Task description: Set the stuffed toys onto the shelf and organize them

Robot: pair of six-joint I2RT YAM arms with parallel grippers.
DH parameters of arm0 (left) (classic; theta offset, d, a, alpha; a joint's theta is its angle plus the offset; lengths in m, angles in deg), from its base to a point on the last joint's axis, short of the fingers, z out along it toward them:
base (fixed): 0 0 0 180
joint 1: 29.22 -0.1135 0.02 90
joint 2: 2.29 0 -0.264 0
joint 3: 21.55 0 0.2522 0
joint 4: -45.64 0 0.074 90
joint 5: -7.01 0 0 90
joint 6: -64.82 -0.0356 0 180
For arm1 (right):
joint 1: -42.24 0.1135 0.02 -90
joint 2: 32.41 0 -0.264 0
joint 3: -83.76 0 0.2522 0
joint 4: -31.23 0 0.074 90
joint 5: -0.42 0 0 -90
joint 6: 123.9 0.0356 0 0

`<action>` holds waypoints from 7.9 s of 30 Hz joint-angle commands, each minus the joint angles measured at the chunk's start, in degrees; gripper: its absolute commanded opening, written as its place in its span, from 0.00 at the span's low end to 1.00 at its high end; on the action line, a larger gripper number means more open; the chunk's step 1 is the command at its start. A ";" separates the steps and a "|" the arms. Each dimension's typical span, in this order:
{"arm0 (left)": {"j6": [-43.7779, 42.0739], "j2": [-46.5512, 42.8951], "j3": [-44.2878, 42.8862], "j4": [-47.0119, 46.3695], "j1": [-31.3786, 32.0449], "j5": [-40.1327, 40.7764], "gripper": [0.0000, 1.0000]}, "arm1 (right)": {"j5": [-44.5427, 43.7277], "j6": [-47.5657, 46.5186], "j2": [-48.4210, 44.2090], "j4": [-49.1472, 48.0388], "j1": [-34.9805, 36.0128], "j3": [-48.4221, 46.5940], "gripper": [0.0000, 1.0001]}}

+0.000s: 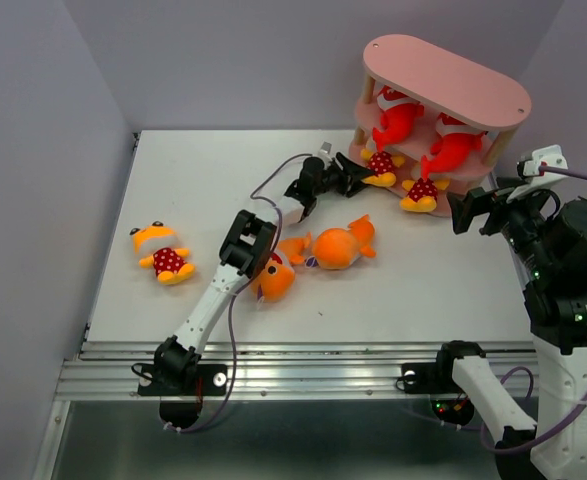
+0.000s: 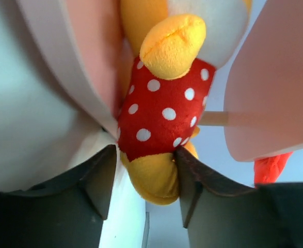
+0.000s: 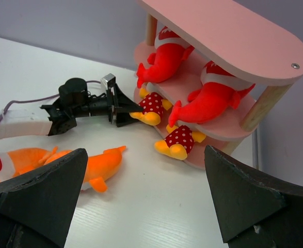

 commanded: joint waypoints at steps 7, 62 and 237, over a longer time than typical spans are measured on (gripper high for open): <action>-1.74 -8.92 5.66 -5.40 -0.94 -3.06 0.99 | 1.17 0.50 -0.75 -2.05 -1.00 -0.45 1.00; -79.88 -103.20 78.51 33.71 -13.51 13.20 0.99 | 39.42 -24.82 30.01 16.34 4.53 10.36 1.00; -36.37 -90.05 74.58 -18.93 10.93 -15.54 0.00 | 44.34 24.86 20.61 -16.99 -18.75 -17.85 1.00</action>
